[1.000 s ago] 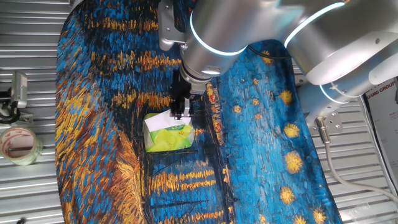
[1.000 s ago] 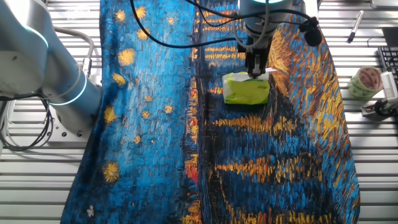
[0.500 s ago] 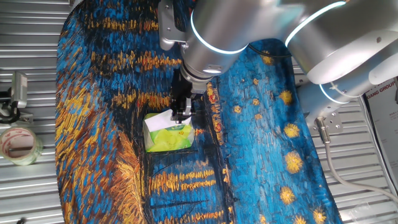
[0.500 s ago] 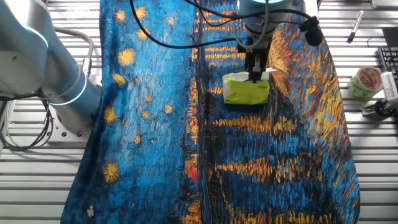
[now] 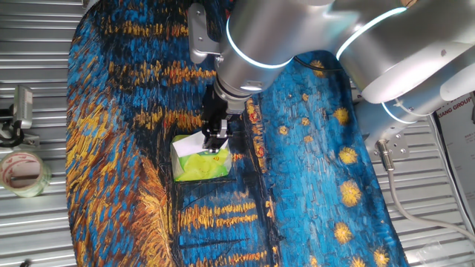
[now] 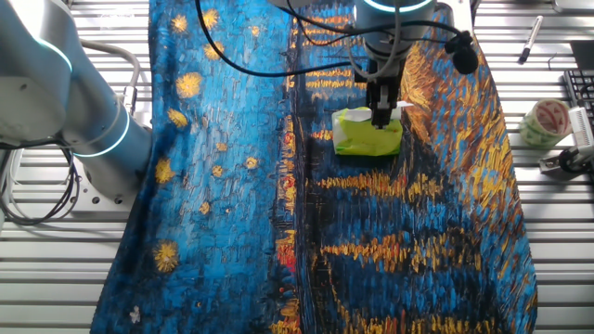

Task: Pull out a napkin

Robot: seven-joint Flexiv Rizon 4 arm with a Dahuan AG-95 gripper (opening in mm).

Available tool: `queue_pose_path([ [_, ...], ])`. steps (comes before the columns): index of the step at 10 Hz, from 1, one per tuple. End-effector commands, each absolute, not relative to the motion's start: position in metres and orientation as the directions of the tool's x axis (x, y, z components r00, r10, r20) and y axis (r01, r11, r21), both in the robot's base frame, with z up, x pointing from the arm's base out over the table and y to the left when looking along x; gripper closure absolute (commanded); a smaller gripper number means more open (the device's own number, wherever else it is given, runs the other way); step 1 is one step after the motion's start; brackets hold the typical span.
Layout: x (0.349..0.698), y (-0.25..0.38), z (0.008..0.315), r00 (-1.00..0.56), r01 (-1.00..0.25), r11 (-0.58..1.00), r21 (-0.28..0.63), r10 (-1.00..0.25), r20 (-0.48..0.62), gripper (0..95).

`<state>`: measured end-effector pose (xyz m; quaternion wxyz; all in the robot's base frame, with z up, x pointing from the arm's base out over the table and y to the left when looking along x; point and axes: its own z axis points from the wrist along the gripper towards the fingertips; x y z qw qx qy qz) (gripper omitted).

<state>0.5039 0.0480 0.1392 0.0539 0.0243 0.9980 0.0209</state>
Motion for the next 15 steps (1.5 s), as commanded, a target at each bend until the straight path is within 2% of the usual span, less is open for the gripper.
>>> queue_pose_path([
  [1, 0.504, 0.049, 0.138, -0.993, 0.048, 0.998, 0.046, 0.052, -0.106, 38.0],
  [6, 0.505, 0.051, 0.12, -0.989, 0.049, 0.998, 0.046, 0.055, -0.135, 38.0],
  [7, 0.505, 0.051, 0.118, -0.989, 0.048, 0.998, 0.045, 0.054, -0.135, 57.0],
  [14, 0.505, 0.053, 0.112, -0.988, 0.047, 0.998, 0.044, 0.053, -0.144, 57.0],
  [15, 0.505, 0.053, 0.112, -0.988, 0.048, 0.998, 0.046, 0.054, -0.142, 76.0],
])
